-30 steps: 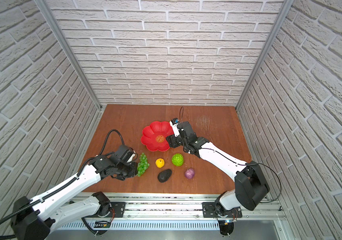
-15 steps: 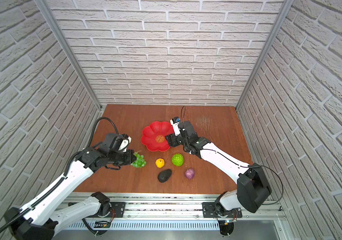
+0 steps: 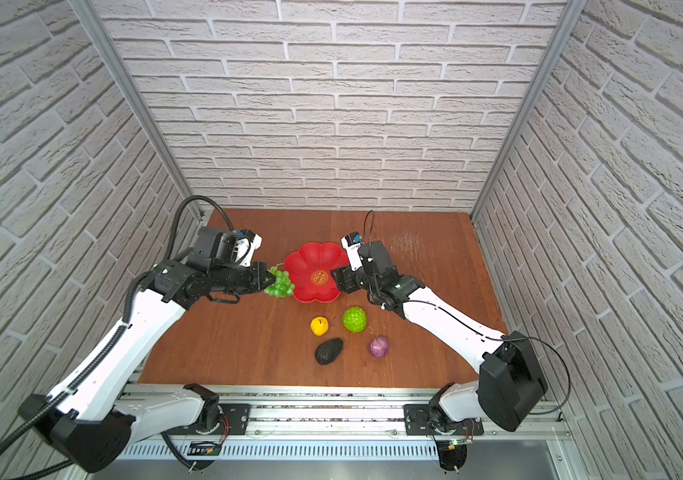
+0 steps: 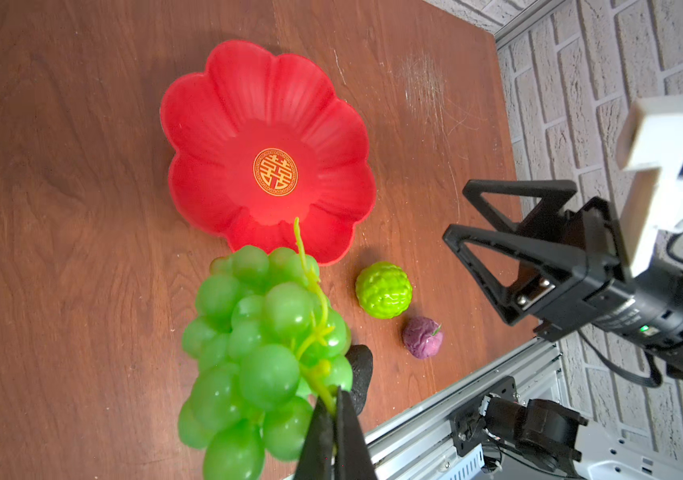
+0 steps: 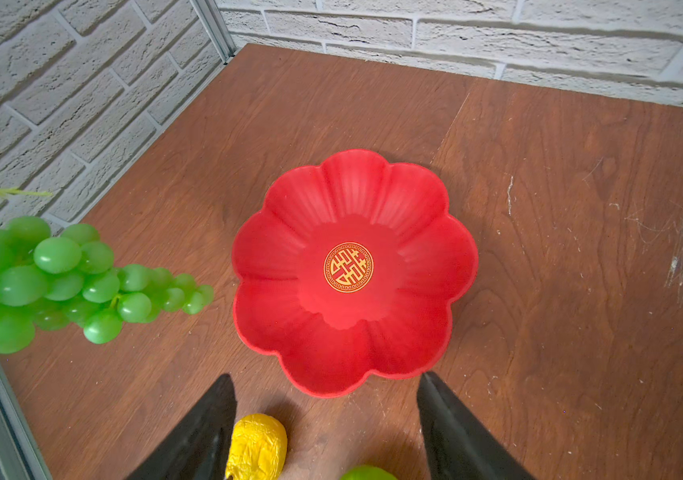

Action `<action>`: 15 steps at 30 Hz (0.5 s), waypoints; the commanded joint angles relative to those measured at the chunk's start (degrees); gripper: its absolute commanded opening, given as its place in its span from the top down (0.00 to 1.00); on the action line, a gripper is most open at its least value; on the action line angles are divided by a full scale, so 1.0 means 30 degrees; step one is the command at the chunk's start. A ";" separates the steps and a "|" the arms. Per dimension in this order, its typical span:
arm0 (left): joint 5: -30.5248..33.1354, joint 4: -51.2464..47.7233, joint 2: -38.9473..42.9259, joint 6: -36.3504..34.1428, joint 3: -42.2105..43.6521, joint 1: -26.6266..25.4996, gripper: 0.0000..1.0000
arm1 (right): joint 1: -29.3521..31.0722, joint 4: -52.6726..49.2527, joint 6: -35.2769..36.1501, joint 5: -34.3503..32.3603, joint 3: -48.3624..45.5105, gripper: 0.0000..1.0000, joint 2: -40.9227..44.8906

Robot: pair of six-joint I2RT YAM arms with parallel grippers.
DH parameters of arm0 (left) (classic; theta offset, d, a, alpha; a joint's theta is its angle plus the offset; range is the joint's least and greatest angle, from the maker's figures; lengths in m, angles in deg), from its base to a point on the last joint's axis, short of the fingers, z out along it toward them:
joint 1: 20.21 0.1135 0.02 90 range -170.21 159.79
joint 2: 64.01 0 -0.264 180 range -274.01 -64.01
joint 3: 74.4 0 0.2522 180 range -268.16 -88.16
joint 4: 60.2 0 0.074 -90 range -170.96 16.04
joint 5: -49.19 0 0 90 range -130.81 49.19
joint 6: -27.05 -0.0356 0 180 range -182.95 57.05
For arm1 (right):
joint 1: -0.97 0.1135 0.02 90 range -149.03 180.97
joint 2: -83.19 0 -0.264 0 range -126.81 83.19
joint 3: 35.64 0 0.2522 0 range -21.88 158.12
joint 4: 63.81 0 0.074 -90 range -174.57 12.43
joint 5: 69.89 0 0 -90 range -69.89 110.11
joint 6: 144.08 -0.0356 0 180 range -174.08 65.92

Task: Place and organize the fake fruits in the fruit bowl
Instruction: 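Lift the grapes with the left gripper and carry them over the red bowl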

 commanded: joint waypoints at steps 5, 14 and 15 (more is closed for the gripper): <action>-0.1309 0.2162 -0.1897 -0.1036 -0.1761 0.0605 1.00 | 0.0149 0.0355 -0.0152 -0.0139 -0.0430 0.29 0.0663; -0.2026 0.4992 -0.5466 -0.0934 -0.3559 0.0648 1.00 | 0.0150 0.0078 -0.0056 -0.0163 -0.0931 0.30 0.0962; -0.2054 0.5013 -0.5941 -0.1102 -0.3968 0.0656 1.00 | 0.0142 -0.0011 0.0048 -0.0232 -0.0949 0.29 0.0994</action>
